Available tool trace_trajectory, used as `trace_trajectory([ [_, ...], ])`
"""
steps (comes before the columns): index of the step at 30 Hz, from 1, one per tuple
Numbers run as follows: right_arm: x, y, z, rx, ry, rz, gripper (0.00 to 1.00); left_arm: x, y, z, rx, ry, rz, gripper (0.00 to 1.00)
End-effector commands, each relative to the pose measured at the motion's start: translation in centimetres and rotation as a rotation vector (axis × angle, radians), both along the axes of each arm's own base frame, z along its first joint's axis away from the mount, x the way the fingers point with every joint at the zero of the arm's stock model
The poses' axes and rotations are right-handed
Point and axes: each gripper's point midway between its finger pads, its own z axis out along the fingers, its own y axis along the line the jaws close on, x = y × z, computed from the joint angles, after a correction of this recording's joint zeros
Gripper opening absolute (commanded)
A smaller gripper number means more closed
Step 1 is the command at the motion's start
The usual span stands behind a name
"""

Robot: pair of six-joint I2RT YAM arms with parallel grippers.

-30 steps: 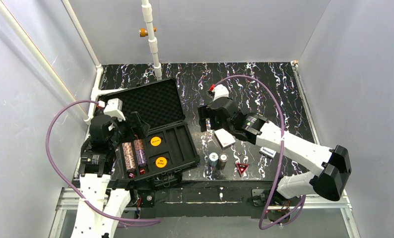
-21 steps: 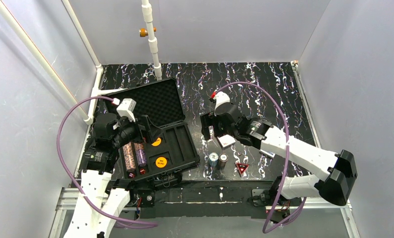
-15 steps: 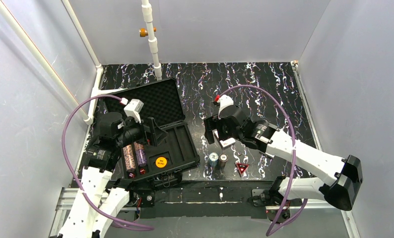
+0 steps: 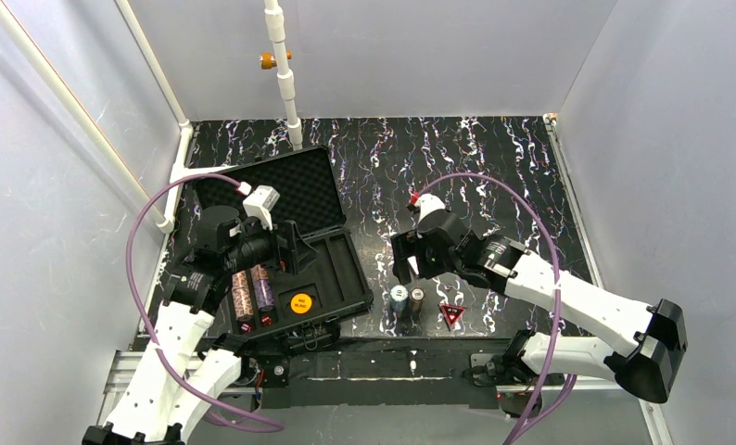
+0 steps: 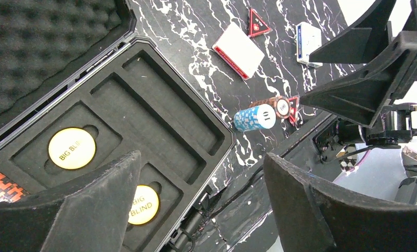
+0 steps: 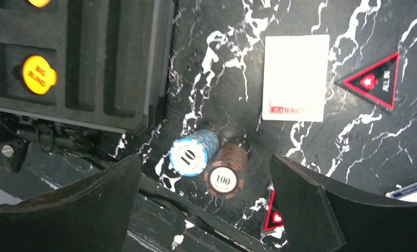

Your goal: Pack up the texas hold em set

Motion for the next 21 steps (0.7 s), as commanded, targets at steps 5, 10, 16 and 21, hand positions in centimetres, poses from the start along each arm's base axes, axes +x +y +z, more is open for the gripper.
trace_trajectory([
  [5, -1.7, -3.1, -2.8, -0.067, 0.093, -0.105, 1.00, -0.4, -0.1, -0.4, 0.035, 0.006, -0.014, 0.84],
  [10, -2.3, -4.3, -4.2, -0.096, 0.124, -0.151, 1.00, -0.4, -0.1, -0.5, 0.044, 0.010, -0.014, 0.84],
  [16, -3.0, -4.4, -4.7, -0.074, 0.161, -0.169, 1.00, -0.3, -0.1, -0.8, 0.059, 0.021, -0.011, 0.83],
  [21, -2.2, -4.0, -4.8, -0.061, 0.134, -0.190, 1.00, -0.5, -0.1, -0.7, 0.064, 0.015, -0.012, 0.82],
])
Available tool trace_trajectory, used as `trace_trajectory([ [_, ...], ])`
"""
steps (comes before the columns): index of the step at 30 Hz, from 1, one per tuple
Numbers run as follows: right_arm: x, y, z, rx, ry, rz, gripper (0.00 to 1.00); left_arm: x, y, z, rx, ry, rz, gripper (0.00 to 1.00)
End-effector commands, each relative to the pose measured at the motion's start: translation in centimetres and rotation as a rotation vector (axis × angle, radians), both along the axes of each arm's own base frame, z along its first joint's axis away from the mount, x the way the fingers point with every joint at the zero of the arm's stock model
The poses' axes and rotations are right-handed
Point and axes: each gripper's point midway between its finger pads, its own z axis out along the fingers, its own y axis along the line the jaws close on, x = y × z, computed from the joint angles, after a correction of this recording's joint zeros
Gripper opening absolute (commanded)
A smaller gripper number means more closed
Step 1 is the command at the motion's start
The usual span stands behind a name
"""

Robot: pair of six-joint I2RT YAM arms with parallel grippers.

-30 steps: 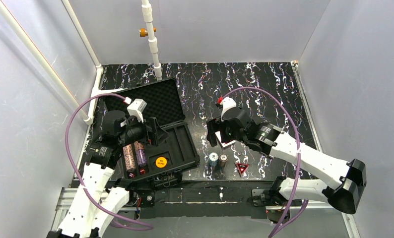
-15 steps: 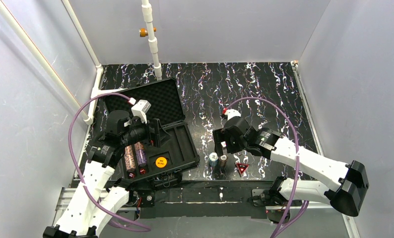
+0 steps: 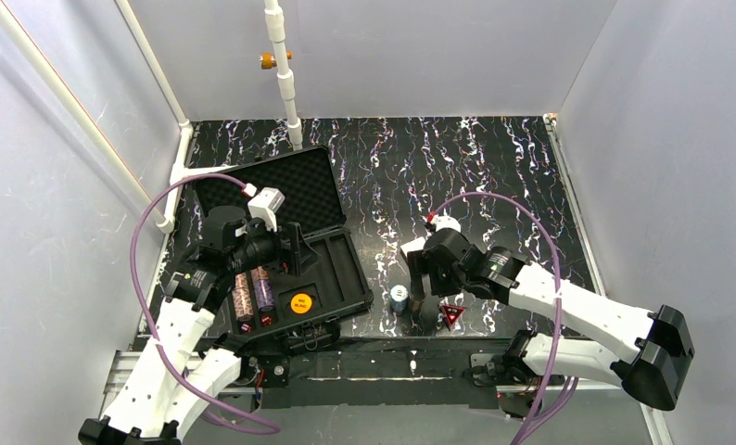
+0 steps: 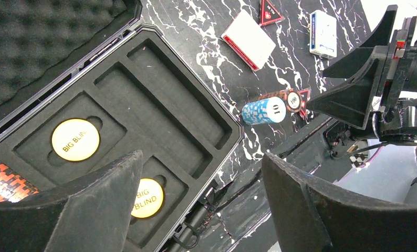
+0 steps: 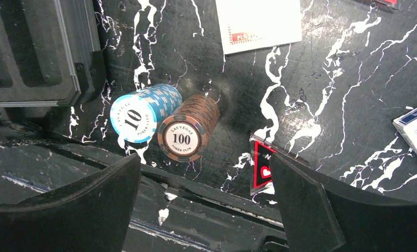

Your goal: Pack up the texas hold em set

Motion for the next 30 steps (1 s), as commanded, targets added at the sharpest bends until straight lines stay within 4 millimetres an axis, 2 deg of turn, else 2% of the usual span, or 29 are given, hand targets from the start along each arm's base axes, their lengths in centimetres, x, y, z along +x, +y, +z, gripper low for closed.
trace_trajectory([
  [1, 1.4, 0.5, 0.9, 0.024, -0.054, -0.044, 1.00, -0.3, 0.2, 0.5, 0.017, -0.020, -0.002, 0.82],
  [6, 3.9, 0.9, 1.5, -0.072, -0.129, -0.028, 1.00, -0.2, 0.4, 0.3, 0.030, -0.017, 0.009, 0.82],
  [8, 4.8, 1.7, 1.7, -0.086, -0.140, 0.006, 1.00, -0.2, 0.4, 0.2, 0.033, -0.015, 0.010, 0.82],
  [13, 6.8, 2.6, 1.1, -0.129, -0.114, 0.056, 1.00, -0.1, 0.3, 0.0, 0.043, -0.009, 0.006, 0.81],
  [16, 7.9, 2.9, 0.2, -0.108, -0.081, 0.094, 1.00, -0.2, 0.3, 0.0, 0.042, -0.006, 0.002, 0.81],
  [21, 9.4, 2.3, -1.6, -0.129, 0.003, 0.124, 1.00, -0.1, 0.6, 0.1, 0.052, -0.019, 0.013, 0.81],
  [30, 10.8, 2.2, -4.4, -0.173, 0.078, 0.134, 1.00, 0.0, 0.5, -0.3, 0.059, 0.001, 0.008, 0.81],
])
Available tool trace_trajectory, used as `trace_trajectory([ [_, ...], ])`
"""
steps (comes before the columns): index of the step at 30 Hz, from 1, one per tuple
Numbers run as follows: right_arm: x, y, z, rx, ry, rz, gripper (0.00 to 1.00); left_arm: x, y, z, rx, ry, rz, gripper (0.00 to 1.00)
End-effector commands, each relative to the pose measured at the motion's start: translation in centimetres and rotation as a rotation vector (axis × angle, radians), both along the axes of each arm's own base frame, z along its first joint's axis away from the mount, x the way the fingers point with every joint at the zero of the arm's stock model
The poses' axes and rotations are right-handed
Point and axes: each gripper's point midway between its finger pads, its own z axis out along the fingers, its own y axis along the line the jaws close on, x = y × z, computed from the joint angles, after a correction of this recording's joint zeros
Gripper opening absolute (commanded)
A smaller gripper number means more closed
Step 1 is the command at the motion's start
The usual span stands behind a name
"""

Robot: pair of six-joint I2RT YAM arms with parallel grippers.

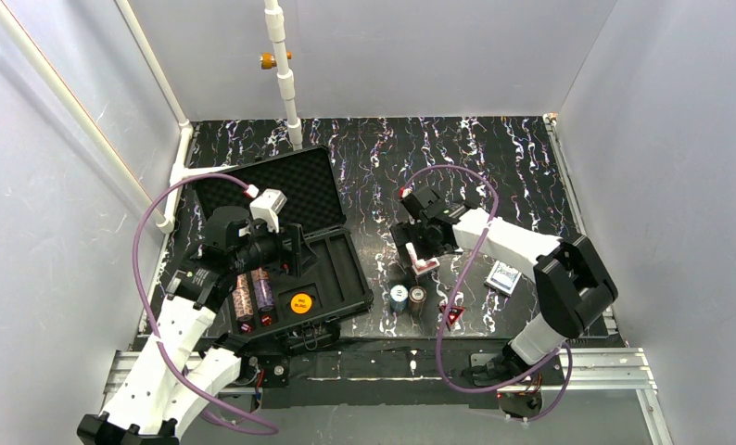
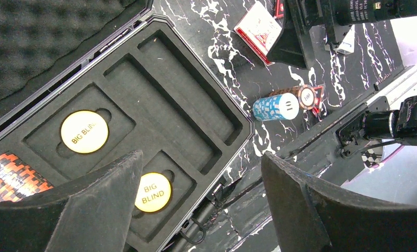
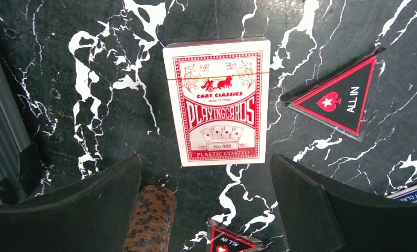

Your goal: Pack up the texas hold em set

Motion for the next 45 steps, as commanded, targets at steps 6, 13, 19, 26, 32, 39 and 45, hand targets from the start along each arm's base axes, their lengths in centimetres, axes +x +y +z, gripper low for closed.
trace_trajectory([
  [6, 1.8, 0.6, -0.4, -0.004, -0.008, 0.031, 1.00, -0.1, 0.1, 0.7, 0.010, -0.019, -0.012, 0.81],
  [13, 1.9, 0.3, -1.7, -0.028, 0.009, 0.030, 1.00, 0.0, 0.1, 0.4, 0.018, -0.008, -0.007, 0.81],
  [19, 1.9, 0.2, -2.2, -0.035, 0.006, 0.031, 1.00, 0.1, 0.1, 0.2, 0.022, 0.003, -0.010, 0.81],
  [26, 1.7, -0.2, -2.9, -0.052, 0.013, 0.030, 1.00, 0.2, 0.4, 0.2, 0.034, -0.004, 0.005, 0.81],
  [32, 1.4, -0.5, -3.6, -0.069, 0.029, 0.027, 0.96, 0.3, 0.2, -0.1, 0.035, 0.013, -0.001, 0.80],
  [39, 1.5, -1.1, -3.8, -0.096, 0.019, 0.013, 0.96, 0.2, 0.2, -0.1, 0.034, 0.016, -0.005, 0.80],
  [45, 1.5, -0.8, -4.0, -0.113, 0.014, 0.017, 0.97, 0.2, 0.2, 0.0, 0.034, 0.010, -0.002, 0.80],
])
